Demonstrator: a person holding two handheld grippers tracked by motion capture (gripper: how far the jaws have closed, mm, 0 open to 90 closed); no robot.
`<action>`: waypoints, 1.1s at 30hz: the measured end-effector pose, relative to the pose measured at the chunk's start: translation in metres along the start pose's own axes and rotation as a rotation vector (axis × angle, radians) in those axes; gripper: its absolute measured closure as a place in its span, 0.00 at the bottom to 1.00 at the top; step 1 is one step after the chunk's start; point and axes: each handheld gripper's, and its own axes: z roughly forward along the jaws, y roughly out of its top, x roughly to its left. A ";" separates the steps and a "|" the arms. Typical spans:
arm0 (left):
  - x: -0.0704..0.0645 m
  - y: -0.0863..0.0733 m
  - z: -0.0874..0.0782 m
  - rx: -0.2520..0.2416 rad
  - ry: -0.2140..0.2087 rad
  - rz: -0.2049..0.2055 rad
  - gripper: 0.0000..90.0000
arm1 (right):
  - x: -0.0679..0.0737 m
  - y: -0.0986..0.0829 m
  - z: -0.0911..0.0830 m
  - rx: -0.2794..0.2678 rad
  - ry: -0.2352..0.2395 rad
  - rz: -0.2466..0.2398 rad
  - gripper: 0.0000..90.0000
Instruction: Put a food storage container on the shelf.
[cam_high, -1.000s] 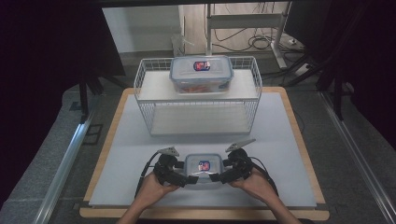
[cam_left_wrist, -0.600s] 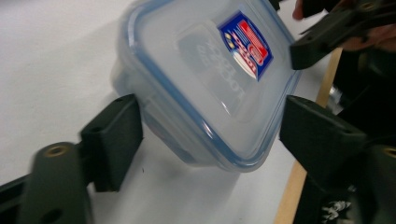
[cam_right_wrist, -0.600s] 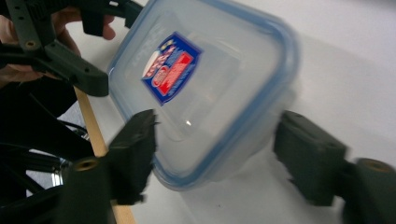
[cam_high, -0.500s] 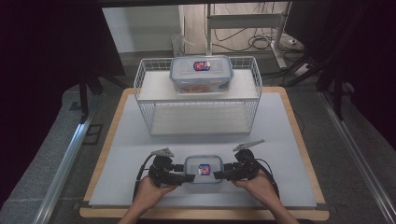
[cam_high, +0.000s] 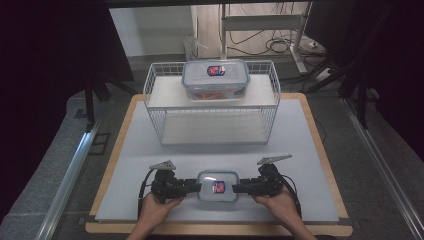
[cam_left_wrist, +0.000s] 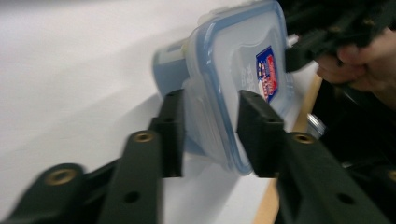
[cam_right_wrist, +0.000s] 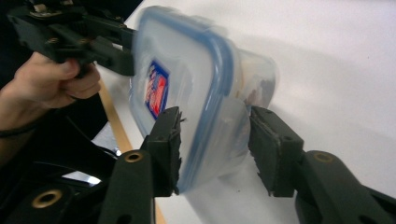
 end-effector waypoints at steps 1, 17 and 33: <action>0.002 -0.001 0.000 -0.005 -0.015 -0.016 0.75 | -0.002 -0.001 -0.001 -0.009 0.023 0.018 0.63; 0.013 -0.001 0.011 0.025 -0.088 -0.073 0.55 | -0.007 -0.001 0.000 -0.006 0.039 0.035 0.63; 0.017 0.005 0.011 -0.002 -0.151 -0.147 0.63 | -0.008 0.003 -0.003 -0.043 0.034 0.046 0.64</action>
